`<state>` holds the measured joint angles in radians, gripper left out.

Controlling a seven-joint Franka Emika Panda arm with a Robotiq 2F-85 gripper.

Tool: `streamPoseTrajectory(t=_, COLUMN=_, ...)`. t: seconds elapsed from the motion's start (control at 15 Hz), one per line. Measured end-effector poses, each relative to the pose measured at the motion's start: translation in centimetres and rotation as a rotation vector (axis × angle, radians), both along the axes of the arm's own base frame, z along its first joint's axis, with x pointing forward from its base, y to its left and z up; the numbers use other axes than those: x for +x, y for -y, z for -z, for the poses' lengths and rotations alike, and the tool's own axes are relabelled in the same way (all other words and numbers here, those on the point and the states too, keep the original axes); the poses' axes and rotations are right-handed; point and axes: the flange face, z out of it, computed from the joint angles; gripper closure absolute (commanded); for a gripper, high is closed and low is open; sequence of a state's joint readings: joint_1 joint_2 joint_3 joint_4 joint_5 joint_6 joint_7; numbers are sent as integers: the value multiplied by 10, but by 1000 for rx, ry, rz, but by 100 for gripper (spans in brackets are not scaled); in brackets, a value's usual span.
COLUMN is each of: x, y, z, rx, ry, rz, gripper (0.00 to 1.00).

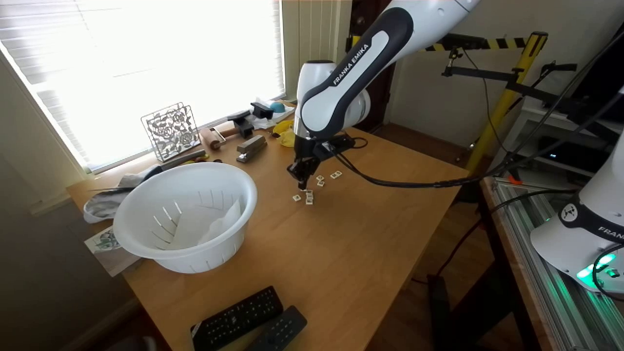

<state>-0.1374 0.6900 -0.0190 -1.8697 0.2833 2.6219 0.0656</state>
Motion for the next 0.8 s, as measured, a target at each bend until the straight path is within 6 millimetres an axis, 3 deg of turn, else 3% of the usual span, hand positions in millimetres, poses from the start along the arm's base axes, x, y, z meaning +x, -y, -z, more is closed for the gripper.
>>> streamPoseTrajectory(t=0.8, x=-3, y=2, z=0, rx=-6, ry=6, rz=4, gripper=100)
